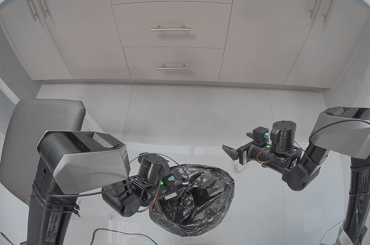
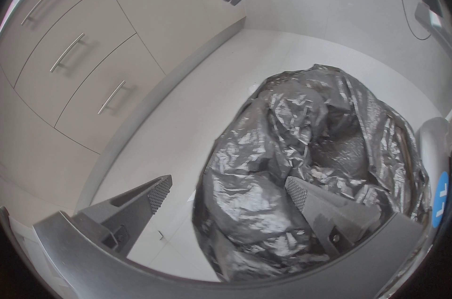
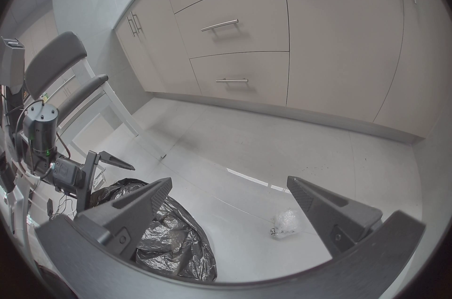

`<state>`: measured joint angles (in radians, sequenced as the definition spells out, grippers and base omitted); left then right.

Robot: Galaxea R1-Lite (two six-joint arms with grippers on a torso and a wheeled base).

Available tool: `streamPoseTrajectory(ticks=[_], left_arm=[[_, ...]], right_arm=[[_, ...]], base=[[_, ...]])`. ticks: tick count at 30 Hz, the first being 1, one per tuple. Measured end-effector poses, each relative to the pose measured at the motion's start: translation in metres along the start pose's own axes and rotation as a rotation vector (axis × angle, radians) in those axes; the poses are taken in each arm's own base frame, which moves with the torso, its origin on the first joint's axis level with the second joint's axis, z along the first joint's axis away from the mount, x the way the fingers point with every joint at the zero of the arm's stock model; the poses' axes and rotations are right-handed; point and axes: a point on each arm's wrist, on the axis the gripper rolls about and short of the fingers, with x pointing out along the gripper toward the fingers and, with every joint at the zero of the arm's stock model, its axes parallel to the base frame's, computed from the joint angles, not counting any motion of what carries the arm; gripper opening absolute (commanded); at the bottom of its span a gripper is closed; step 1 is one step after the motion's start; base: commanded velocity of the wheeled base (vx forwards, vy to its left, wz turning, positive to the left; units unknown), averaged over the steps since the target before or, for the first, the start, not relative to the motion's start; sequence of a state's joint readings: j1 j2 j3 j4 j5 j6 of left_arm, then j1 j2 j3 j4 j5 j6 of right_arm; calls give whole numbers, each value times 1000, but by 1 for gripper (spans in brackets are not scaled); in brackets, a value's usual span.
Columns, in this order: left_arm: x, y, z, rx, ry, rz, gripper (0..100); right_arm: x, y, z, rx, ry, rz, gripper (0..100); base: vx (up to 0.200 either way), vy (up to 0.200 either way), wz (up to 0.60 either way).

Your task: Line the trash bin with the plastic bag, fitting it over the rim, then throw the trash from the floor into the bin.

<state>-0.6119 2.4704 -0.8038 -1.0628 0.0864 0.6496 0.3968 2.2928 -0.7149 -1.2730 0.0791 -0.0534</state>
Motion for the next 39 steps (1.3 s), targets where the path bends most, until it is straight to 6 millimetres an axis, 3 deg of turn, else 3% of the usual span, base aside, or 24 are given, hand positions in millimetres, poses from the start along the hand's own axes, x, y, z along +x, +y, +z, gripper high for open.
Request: streamPoseTrajectory(ticks=[13,39], left_arm=[[20,31,7,-45,-11,65,100],[31,52,15,-95,-59,130,100]], right_arm=[[0,0,0,1,1,0,100],[1,-2,-3,1,7,-5,100]], base=[[0,0,0],[0,0,0]])
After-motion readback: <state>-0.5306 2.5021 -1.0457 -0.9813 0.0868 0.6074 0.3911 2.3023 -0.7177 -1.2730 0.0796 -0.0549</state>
